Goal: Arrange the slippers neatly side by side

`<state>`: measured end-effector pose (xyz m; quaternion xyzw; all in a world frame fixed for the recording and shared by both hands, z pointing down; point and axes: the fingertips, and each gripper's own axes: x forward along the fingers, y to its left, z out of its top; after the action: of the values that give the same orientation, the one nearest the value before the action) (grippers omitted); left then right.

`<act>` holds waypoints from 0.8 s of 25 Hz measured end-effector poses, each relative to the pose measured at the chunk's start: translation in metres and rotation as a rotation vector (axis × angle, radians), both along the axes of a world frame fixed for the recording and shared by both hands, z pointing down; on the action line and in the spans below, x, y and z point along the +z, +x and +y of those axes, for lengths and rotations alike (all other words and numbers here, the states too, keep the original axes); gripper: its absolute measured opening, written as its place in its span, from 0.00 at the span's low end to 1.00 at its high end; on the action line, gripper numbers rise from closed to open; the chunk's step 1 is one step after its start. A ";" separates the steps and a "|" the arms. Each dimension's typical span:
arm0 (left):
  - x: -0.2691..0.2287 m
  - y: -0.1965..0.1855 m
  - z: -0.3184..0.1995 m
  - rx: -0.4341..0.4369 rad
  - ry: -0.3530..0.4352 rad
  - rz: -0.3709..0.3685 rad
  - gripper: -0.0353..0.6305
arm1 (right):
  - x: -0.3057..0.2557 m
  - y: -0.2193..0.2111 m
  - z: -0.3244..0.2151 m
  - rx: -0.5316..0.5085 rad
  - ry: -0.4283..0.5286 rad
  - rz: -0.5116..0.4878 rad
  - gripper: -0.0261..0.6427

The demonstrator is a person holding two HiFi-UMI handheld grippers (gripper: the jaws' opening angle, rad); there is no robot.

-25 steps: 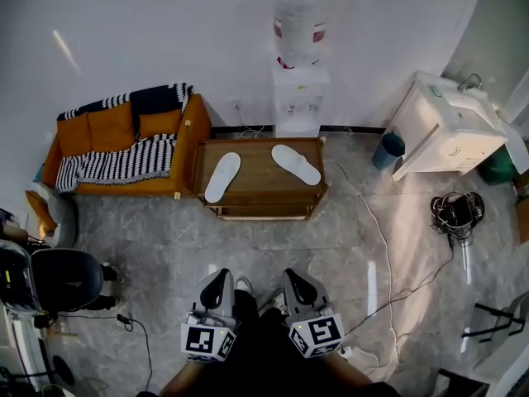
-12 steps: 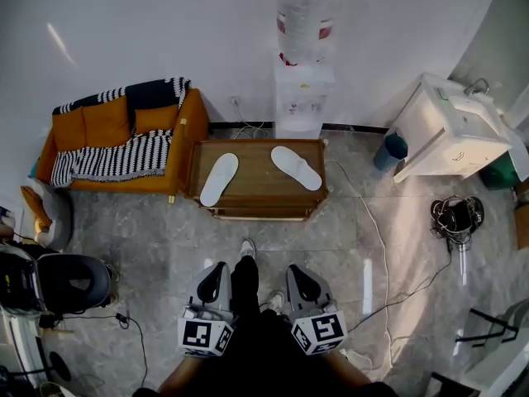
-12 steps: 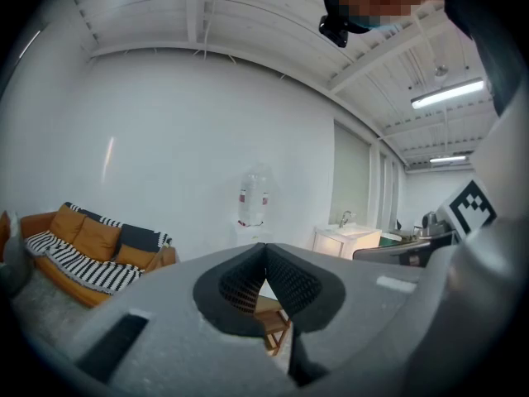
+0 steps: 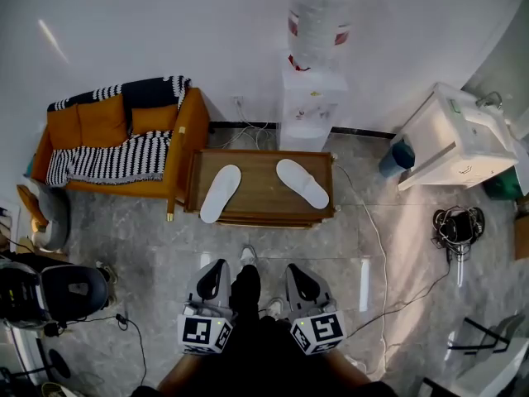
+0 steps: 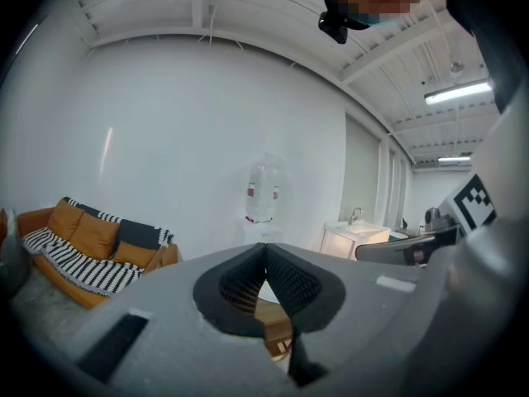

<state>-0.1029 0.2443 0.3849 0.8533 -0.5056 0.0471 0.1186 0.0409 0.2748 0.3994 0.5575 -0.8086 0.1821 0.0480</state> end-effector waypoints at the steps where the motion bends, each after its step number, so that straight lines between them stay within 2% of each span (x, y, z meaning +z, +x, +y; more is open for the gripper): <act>1: 0.002 0.000 -0.009 0.000 -0.005 0.000 0.08 | 0.001 -0.001 -0.009 -0.001 -0.004 0.001 0.06; 20: 0.025 -0.035 -0.175 0.044 -0.078 -0.030 0.08 | -0.012 -0.024 -0.163 0.087 -0.053 0.048 0.06</act>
<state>-0.1382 0.0690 0.4103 0.8581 -0.4864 0.0822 0.1428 0.0173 0.1119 0.3874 0.5947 -0.7772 0.1919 0.0742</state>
